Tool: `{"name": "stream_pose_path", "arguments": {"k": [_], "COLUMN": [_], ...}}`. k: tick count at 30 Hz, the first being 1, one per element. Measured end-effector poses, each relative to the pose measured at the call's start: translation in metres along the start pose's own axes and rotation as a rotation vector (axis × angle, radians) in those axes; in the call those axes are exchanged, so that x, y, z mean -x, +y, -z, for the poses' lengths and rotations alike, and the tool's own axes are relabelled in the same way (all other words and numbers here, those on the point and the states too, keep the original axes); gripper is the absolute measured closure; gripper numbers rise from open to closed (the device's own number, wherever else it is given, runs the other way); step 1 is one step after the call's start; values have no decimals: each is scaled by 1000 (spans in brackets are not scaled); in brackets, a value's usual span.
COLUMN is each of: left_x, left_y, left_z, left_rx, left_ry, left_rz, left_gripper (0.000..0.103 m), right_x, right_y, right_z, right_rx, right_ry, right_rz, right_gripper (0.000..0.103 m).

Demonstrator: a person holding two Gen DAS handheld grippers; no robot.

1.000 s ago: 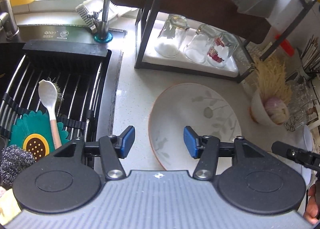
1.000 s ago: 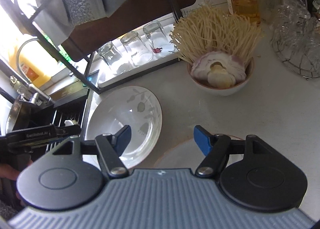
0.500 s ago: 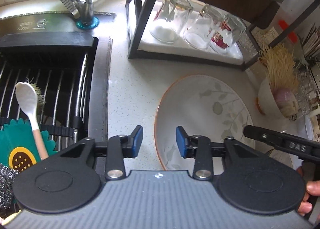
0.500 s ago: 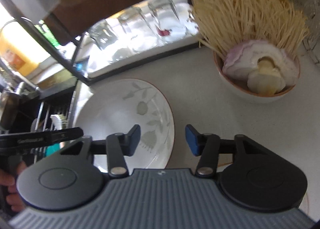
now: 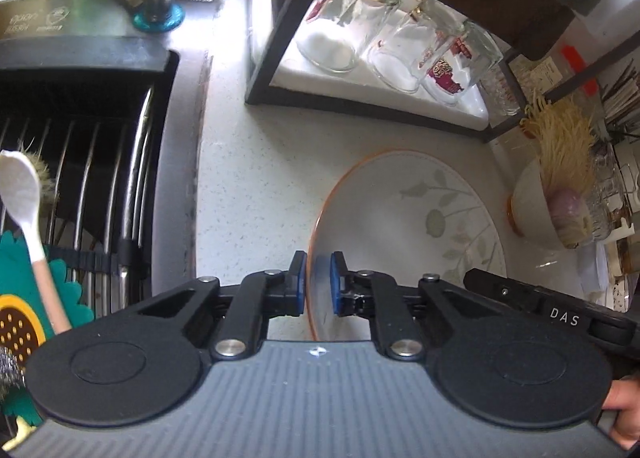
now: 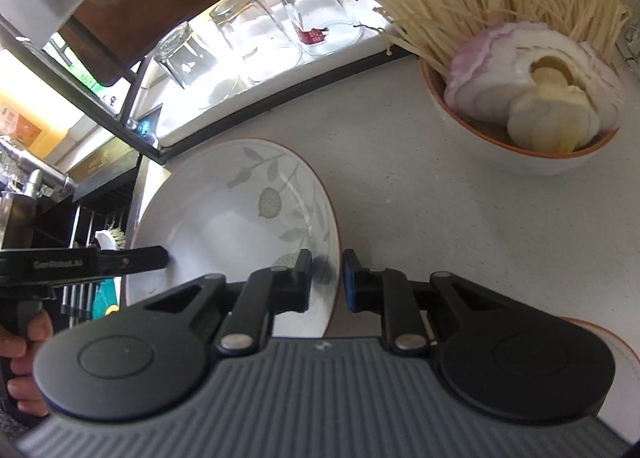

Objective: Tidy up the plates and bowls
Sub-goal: 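Lift the white leaf plate with both grippers and carry it over the stack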

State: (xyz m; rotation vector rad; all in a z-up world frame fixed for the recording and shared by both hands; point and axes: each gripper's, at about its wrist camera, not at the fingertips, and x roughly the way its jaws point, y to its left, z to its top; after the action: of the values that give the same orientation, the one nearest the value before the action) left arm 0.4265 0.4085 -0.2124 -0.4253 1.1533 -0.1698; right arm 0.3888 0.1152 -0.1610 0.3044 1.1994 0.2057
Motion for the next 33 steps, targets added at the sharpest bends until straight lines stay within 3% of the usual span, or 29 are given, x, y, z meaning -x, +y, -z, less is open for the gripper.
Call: {"name": "stream_pose_path", "arguments": {"k": [5, 15, 25, 33], "left_x": [-3, 2, 27, 51], "left_y": [2, -5, -27, -46], "left_z": [-6, -5, -10, -7], "left_rx": [7, -25, -94, -116], "left_ry": [8, 54, 24, -41], "left_rz": [10, 21, 65, 45], "left_gripper": [89, 89, 89, 89], "right_x": [-2, 12, 44, 73], "right_y": [-5, -2, -7, -4], "right_z": [-3, 0, 11, 17], "right_rx": [-39, -20, -82, -73], "right_ry": [12, 6, -30, -66], "right_rz": [-32, -13, -55, -104], "right_gripper": [84, 84, 84, 84]}}
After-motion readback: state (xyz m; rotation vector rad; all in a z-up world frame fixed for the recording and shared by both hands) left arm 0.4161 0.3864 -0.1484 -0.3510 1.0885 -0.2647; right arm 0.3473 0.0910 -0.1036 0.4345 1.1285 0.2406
